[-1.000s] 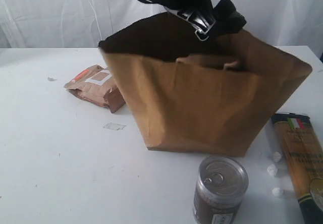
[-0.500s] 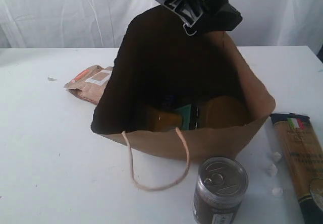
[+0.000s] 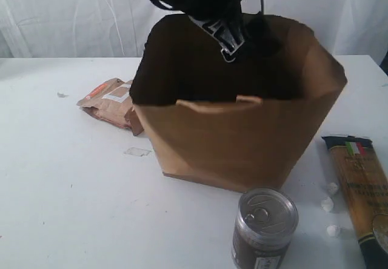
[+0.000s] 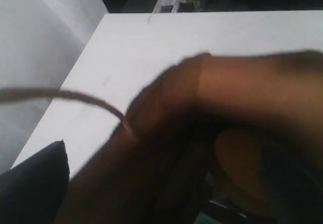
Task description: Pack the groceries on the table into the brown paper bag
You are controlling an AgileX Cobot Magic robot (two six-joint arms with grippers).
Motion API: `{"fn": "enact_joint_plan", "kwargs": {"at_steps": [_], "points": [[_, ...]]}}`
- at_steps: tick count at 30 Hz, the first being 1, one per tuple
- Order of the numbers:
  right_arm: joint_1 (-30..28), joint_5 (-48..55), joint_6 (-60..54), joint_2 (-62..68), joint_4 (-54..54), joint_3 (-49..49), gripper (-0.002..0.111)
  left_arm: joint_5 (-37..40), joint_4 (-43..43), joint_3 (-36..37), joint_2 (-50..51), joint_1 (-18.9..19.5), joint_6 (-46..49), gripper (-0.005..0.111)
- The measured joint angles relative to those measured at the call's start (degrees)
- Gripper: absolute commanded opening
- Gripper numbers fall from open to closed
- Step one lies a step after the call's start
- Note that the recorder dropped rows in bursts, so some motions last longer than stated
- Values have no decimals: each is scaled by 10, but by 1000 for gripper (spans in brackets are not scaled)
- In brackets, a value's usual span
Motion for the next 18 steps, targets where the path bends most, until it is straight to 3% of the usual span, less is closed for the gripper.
{"fn": "enact_joint_plan", "kwargs": {"at_steps": [8, 18], "points": [[0, 0, 0, 0, 0, 0, 0, -26, -7, 0, 49, 26, 0, 101], [0, 0, 0, 0, 0, 0, 0, -31, -25, 0, 37, 26, -13, 101]]}}
